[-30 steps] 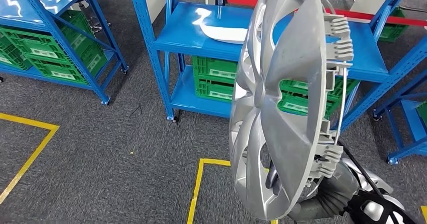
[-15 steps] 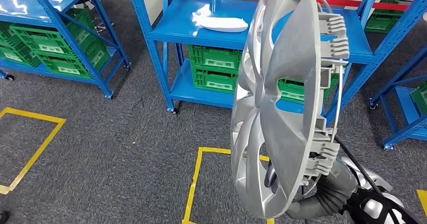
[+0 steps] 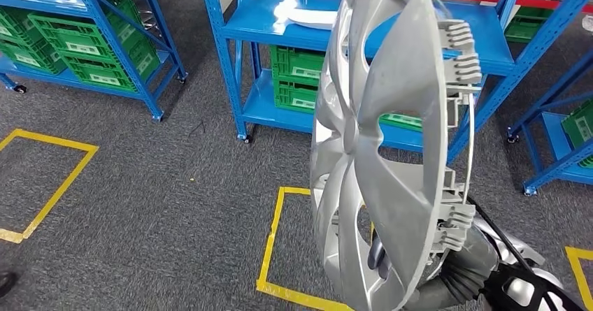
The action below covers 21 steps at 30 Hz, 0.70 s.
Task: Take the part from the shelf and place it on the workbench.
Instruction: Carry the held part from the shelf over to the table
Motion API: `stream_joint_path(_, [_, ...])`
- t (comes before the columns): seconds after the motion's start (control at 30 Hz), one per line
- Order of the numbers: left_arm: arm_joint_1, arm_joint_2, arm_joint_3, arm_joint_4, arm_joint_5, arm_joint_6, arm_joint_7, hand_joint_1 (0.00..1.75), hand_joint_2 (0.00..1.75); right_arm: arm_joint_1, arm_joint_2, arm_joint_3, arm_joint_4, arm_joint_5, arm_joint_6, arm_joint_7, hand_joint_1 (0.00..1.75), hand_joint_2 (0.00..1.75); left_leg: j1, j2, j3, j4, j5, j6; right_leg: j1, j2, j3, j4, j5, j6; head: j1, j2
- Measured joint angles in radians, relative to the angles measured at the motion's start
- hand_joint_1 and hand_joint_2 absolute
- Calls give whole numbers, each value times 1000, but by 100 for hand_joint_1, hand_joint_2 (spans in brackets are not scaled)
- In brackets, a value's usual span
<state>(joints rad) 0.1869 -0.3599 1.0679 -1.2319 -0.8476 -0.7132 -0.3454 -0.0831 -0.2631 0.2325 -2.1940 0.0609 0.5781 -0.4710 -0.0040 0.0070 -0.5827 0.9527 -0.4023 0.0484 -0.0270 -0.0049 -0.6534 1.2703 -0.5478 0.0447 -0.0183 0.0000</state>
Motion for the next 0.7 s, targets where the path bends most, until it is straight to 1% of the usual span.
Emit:
stream_joint_path(0.03, [-4, 0, 6, 0, -16, -4, -10, 0, 175, 0, 0, 1, 0, 0, -1, -2, 161, 175, 3, 0, -20, 8, 9, -5, -4, 0, 39, -41, 24, 14, 0, 0])
stream_joint_path(0.07, [-9, 0, 14, 1, -33, -9, -21, 0, 175, 0, 0, 2, 0, 1, -2, -6, 161, 175, 4, 0, -40, 21, 17, -11, -7, 0, 93, -112, 32, 22, 0, 0])
stream_joint_path(0.1, [-14, -1, 22, 2, -49, -13, -30, 0, 175, 2, 0, 2, -1, 2, -3, -10, 161, 175, 5, -1, -57, 34, 22, -17, -6, 1, 143, -188, 25, 20, 0, 0])
stream_joint_path(0.13, [-17, -1, 31, 2, -62, -15, -39, 0, 175, 5, 0, 2, -1, 2, -4, -14, 161, 175, 5, -1, -70, 46, 29, -24, -5, 2, 176, -245, 10, 13, 1, 0])
stream_joint_path(0.17, [-20, -1, 39, 3, -72, -17, -46, 0, 175, 10, -1, 2, -2, 3, -5, -18, 161, 175, 5, -2, -78, 53, 36, -31, -1, 2, 192, -279, -5, 3, 1, 0])
stream_joint_path(0.2, [-22, -2, 47, 4, -82, -18, -53, 0, 175, 15, -1, 2, -2, 3, -7, -23, 161, 175, 6, -2, -82, 55, 44, -38, 3, 3, 191, -287, -8, -9, 1, 0])
stream_joint_path(0.23, [-24, -2, 55, 5, -93, -20, -60, 0, 175, 18, -1, 1, -2, 3, -10, -28, 161, 175, 9, -2, -85, 54, 50, -44, 3, 2, 180, -282, -2, -18, 1, 0])
stream_joint_path(0.27, [-26, -2, 63, 7, -106, -22, -67, 0, 175, 21, -1, 0, -2, 3, -15, -34, 161, 175, 12, -3, -90, 60, 40, -50, 2, 1, 173, -280, 7, -30, 1, 0])
stream_joint_path(0.3, [-28, -3, 71, 9, -118, -24, -75, 0, 175, 22, -2, -2, -2, 6, -21, -40, 161, 175, 14, -3, -98, 81, 8, -56, 1, 0, 163, -280, 18, -40, -1, 0])
stream_joint_path(0.33, [-31, -3, 78, 11, -128, -26, -81, 0, 175, 23, -2, -4, -2, 8, -26, -48, 161, 175, 16, -3, -108, 120, -40, -62, 0, -1, 151, -281, 30, -48, -2, 0])
stream_joint_path(0.37, [-35, -4, 84, 14, -137, -27, -87, 0, 175, 25, -4, -6, -2, 10, -30, -56, 161, 175, 17, -3, -120, 176, -98, -66, 1, -1, 140, -280, 42, -52, -4, 0])
stream_joint_path(0.4, [-41, -4, 90, 17, -145, -27, -92, 0, 175, 25, -7, -7, -1, 9, -32, -63, 161, 175, 17, -3, -131, 242, -145, -69, 3, 0, 128, -279, 54, -54, -4, 0])
stream_joint_path(0.43, [-46, -4, 96, 20, -151, -28, -96, 0, 175, 25, -10, -8, -1, 6, -32, -69, 161, 175, 17, -3, -137, 300, -169, -70, 6, 2, 115, -278, 66, -54, -5, 0])
stream_joint_path(0.47, [-52, -4, 101, 23, -156, -28, -100, 0, 175, 24, -14, -7, 0, 2, -31, -73, 161, 175, 17, -4, -131, 336, -171, -69, 8, 5, 100, -277, 78, -53, -5, 0])
stream_joint_path(0.5, [-58, -4, 107, 26, -162, -29, -103, 0, 175, 21, -19, -6, 2, -3, -30, -75, 161, 175, 16, -5, -112, 342, -155, -66, 10, 8, 85, -276, 90, -52, -5, 0])
stream_joint_path(0.53, [-62, -4, 111, 29, -166, -29, -106, 0, 175, 17, -22, -5, 3, -8, -29, -76, 161, 175, 15, -8, -74, 308, -130, -59, 13, 13, 71, -275, 101, -51, -5, 0])
stream_joint_path(0.57, [-67, -4, 116, 30, -168, -30, -108, 0, 175, 12, -26, -3, 4, -12, -29, -76, 161, 175, 13, -18, -21, 244, -111, -48, 15, 18, 59, -275, 112, -50, -5, 0])
stream_joint_path(0.6, [-72, -3, 121, 32, -171, -30, -110, 0, 175, 7, -29, -2, 5, -17, -29, -76, 161, 175, 10, -31, 36, 163, -109, -35, 18, 23, 50, -275, 122, -47, -4, 0])
stream_joint_path(0.63, [-76, -2, 126, 32, -172, -30, -111, 0, 175, 2, -32, 0, 6, -21, -28, -76, 161, 175, 7, -43, 84, 91, -117, -25, 18, 28, 43, -276, 132, -42, -4, 0])
stream_joint_path(0.67, [-79, -2, 132, 33, -173, -30, -112, 0, 175, -2, -35, 2, 6, -24, -28, -76, 161, 175, 2, -53, 113, 43, -127, -18, 15, 31, 39, -277, 142, -35, -4, 0])
stream_joint_path(0.7, [-81, -1, 137, 33, -174, -30, -113, 0, 175, -5, -37, 3, 7, -25, -28, -75, 161, 175, -2, -54, 125, 17, -134, -13, 10, 35, 35, -281, 152, -27, -4, 0])
